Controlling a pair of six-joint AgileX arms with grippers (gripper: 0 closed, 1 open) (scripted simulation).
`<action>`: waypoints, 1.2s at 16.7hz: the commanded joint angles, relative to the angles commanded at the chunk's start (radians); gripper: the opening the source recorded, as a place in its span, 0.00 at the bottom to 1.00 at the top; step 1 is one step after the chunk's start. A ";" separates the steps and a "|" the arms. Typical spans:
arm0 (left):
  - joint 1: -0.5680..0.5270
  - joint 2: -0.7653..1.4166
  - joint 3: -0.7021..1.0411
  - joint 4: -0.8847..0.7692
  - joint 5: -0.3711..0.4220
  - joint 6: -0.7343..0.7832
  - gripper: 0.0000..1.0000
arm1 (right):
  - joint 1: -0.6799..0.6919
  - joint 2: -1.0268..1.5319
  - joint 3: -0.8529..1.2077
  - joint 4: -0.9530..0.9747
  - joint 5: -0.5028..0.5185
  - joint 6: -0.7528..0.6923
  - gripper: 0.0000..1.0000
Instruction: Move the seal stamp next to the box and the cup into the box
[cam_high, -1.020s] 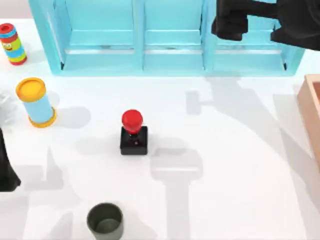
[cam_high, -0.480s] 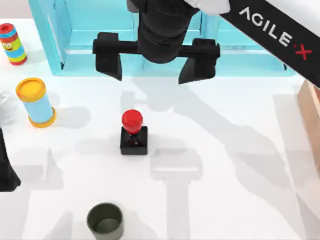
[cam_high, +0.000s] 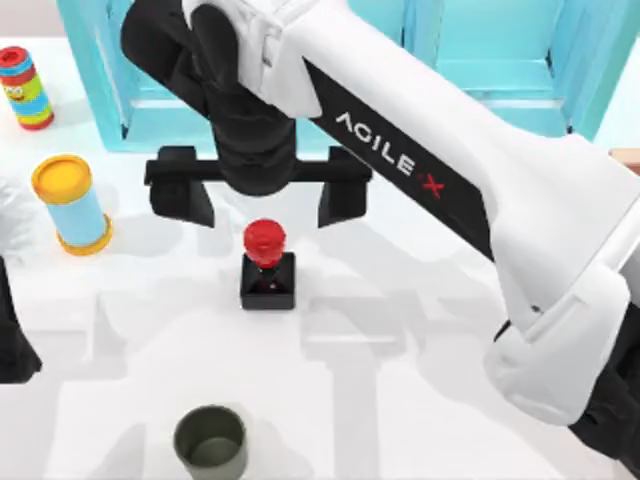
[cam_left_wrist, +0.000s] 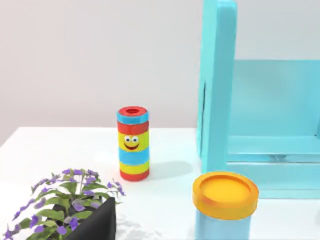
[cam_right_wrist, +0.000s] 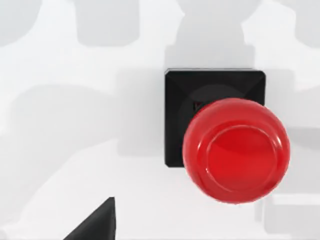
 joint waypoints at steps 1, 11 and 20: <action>0.000 0.000 0.000 0.000 0.000 0.000 1.00 | 0.002 0.017 0.018 -0.007 0.003 0.003 1.00; 0.000 0.000 0.000 0.000 0.000 0.000 1.00 | -0.003 0.090 0.101 -0.025 0.005 0.001 1.00; 0.000 0.000 0.000 0.000 0.000 0.000 1.00 | -0.020 0.414 0.525 -0.116 0.008 -0.017 1.00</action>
